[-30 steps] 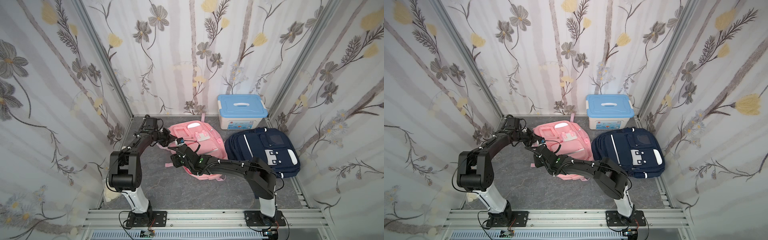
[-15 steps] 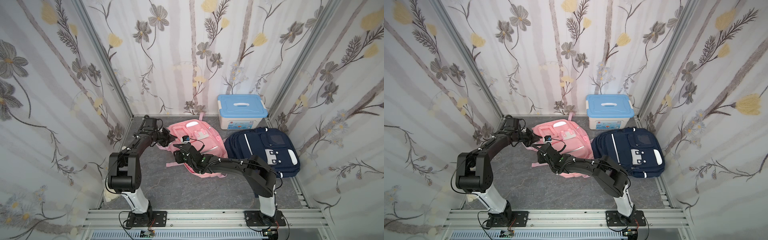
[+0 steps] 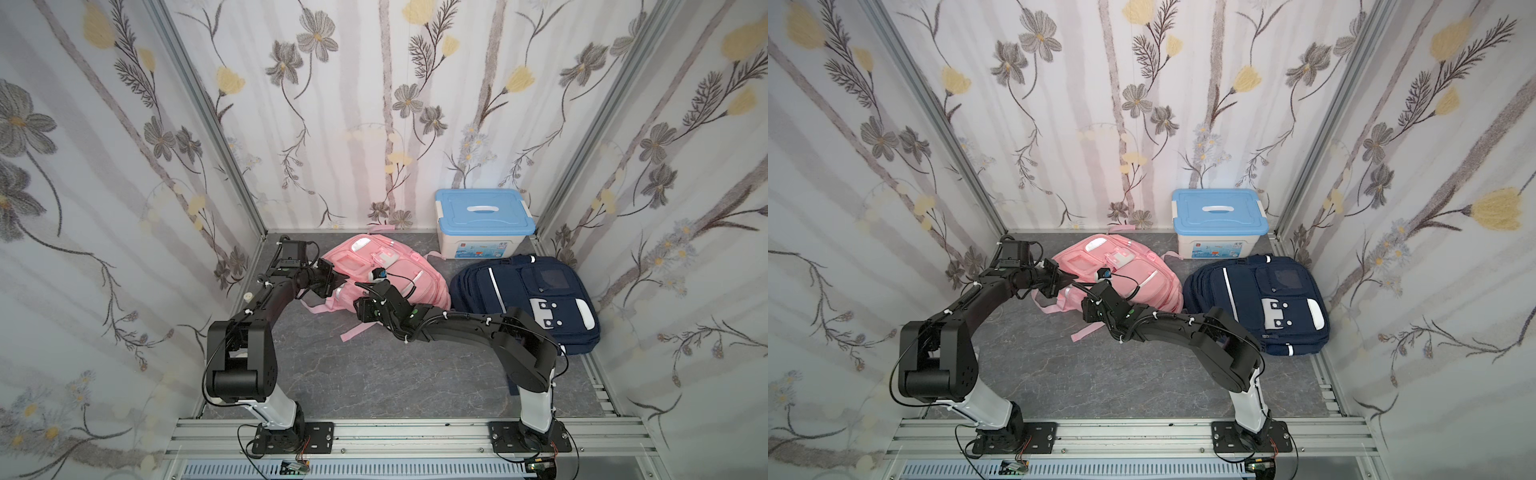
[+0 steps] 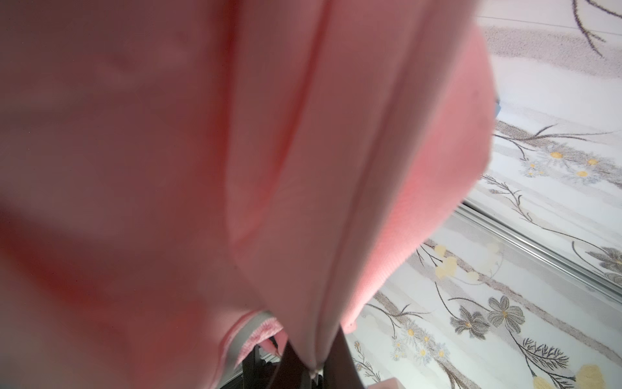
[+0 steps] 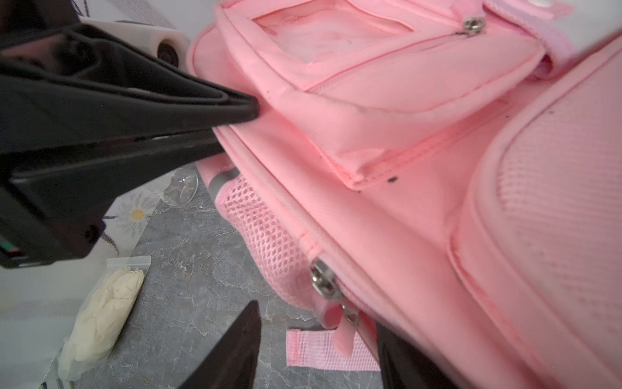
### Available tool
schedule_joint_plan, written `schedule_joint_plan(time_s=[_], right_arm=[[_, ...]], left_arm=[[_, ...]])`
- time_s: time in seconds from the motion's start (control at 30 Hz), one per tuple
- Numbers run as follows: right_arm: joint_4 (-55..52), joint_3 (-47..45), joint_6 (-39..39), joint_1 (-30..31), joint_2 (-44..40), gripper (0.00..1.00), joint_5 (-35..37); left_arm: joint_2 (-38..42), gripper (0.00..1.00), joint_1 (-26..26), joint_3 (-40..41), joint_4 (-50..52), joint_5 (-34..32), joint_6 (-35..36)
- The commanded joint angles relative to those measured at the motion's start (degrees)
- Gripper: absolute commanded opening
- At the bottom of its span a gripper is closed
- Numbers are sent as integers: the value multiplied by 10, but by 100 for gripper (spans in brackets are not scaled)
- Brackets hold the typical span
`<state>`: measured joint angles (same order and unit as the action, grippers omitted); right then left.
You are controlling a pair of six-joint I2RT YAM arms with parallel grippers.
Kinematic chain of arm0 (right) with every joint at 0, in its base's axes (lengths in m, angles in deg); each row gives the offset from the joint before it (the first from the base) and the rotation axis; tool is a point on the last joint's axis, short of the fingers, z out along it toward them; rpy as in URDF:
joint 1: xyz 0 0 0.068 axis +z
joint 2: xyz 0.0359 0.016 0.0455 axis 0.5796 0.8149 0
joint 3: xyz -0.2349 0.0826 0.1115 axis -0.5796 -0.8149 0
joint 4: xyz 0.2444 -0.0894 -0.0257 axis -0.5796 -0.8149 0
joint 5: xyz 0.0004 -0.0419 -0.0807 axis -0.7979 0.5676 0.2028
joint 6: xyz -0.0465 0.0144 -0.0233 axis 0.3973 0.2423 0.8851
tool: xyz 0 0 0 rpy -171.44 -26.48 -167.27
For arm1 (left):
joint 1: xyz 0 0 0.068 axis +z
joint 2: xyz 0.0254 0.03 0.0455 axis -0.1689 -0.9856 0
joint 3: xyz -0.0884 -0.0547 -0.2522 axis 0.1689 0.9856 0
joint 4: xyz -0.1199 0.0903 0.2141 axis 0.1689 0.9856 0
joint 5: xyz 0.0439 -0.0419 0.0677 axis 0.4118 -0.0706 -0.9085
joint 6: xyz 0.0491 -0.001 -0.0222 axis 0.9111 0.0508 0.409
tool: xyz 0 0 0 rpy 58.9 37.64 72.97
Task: Zip up the backpack
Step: Zip the zipper on the backpack.
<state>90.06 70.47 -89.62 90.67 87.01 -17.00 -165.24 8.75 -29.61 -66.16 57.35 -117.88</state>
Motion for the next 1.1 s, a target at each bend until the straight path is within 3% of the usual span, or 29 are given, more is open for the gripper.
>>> schedule_joint_plan(time_s=[0.0,0.4,1.0,1.07], right_arm=[[3,-8,16,-17,4,57,7],[22,21,49,-49,20,56,-56],[75,43,52,-83,24,40,-86],[75,56,50,-83,31,34,-106]], left_arm=[[10,0,4,5,-15,50,-10],[-6,0,6,-5,-15,64,-5],[-14,0,9,6,-19,72,0],[-15,0,9,7,-20,73,0]])
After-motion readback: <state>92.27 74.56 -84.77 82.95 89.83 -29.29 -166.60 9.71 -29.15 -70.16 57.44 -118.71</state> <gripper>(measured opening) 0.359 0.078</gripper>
